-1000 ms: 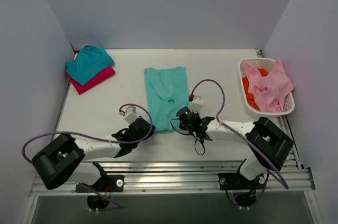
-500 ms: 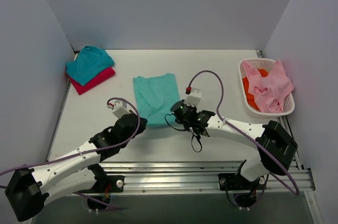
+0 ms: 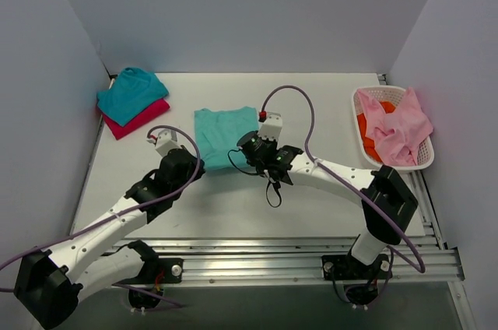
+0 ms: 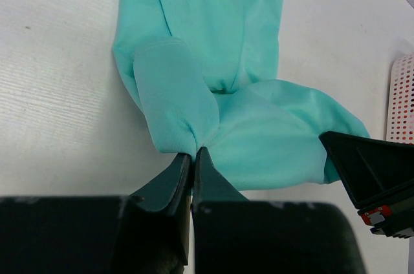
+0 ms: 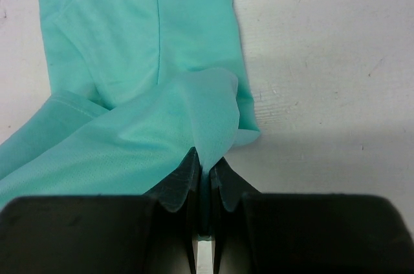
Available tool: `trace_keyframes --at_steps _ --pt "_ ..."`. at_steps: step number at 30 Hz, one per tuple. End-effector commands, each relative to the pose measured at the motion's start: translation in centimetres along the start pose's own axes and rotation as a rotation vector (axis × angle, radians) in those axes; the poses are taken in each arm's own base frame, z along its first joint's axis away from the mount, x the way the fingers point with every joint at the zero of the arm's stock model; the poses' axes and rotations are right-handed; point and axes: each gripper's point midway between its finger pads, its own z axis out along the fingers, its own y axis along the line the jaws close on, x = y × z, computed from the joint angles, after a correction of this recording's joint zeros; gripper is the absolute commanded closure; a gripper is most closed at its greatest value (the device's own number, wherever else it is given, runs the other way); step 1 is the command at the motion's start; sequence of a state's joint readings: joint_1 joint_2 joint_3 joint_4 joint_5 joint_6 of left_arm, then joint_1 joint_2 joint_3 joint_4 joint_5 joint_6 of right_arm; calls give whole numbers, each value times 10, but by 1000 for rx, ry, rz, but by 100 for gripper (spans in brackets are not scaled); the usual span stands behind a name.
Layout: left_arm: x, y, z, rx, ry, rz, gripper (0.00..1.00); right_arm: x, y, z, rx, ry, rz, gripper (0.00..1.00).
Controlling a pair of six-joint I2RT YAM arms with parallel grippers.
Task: Fold and stack the t-shirts
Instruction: Fold the tshirt
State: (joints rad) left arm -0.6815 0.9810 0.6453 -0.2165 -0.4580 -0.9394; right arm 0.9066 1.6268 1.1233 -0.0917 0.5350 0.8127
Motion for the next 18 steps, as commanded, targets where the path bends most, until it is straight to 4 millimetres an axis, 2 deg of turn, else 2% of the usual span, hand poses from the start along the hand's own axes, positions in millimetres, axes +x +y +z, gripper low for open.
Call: trace_keyframes --at_steps 1,8,10,11,12,13,14,15,16,17,18 --pt "-26 -15 -10 43 -35 -3 94 -23 -1 -2 30 -42 -16 100" --pt "-40 -12 0 36 -45 -29 94 -36 4 5 25 -47 -19 100" --pt "-41 -13 6 44 -31 -38 91 -35 4 15 30 -34 -24 100" --pt "-43 -14 14 45 -28 -41 91 -41 10 18 12 -31 -12 100" --pt "-51 -8 22 27 -37 -52 90 -48 6 26 23 -29 -6 100" --pt "-56 -7 29 28 -37 -58 88 -46 4 40 40 -11 -16 100" --pt "-61 -14 45 48 -19 -64 83 -61 15 48 5 -17 8 100" --pt "-81 0 61 18 -42 -86 81 -72 16 59 0 -15 5 100" --pt "-95 2 74 24 -41 -103 80 -72 -2 95 55 16 7 100" --pt "-118 -18 103 104 -25 -117 77 -119 22 103 -10 -31 47 94" --pt "-137 -24 122 149 -23 -100 67 -143 23 119 -2 -48 56 84"
